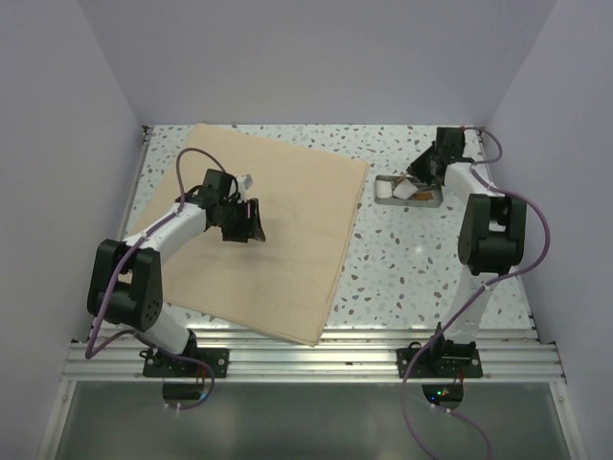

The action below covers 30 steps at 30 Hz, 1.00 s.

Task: Prepare the surgical pack

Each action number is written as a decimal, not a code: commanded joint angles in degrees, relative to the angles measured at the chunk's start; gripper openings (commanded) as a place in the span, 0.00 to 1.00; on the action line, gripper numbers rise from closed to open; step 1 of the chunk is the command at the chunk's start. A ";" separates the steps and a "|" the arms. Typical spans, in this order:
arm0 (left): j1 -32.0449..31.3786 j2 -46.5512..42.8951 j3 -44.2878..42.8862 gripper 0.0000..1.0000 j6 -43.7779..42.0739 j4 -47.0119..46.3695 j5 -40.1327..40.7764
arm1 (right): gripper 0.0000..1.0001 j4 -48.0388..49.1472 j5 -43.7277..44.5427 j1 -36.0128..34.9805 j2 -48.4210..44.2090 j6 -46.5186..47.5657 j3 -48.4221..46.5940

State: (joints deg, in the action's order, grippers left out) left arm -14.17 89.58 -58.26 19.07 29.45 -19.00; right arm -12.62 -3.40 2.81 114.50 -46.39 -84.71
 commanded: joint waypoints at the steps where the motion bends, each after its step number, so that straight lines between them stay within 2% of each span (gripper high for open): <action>1: -0.68 1.12 -1.15 0.60 -0.70 -0.97 0.55 | 0.21 -2.66 4.89 1.76 0.55 1.04 -3.09; 3: -1.03 1.47 -1.42 0.60 -0.26 -1.50 0.29 | 0.29 -4.59 4.81 2.64 0.38 1.47 -3.27; 9: -2.26 3.84 -3.88 0.59 0.00 -1.33 0.28 | 0.32 -7.58 5.07 4.84 -4.63 4.55 1.30; 17: -3.75 6.39 -6.95 0.59 0.09 -0.71 0.28 | 0.33 -14.88 3.84 5.45 -6.04 8.16 -1.08; 20: -4.11 6.57 -6.96 0.59 0.26 -0.97 0.20 | 0.40 -12.52 2.18 6.24 -7.01 6.41 2.78; 24: -4.11 6.49 -6.96 0.58 0.18 -0.45 0.28 | 0.41 -15.33 0.86 6.60 -5.51 6.57 1.39; 30: -4.11 5.69 -5.82 0.58 0.35 -0.71 0.46 | 0.43 -8.92 -5.11 6.60 -2.63 9.13 -0.27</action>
State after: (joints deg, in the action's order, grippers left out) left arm -18.04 95.90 -63.13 19.07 29.50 -18.79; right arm -25.34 -4.10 9.34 110.96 -39.09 -82.91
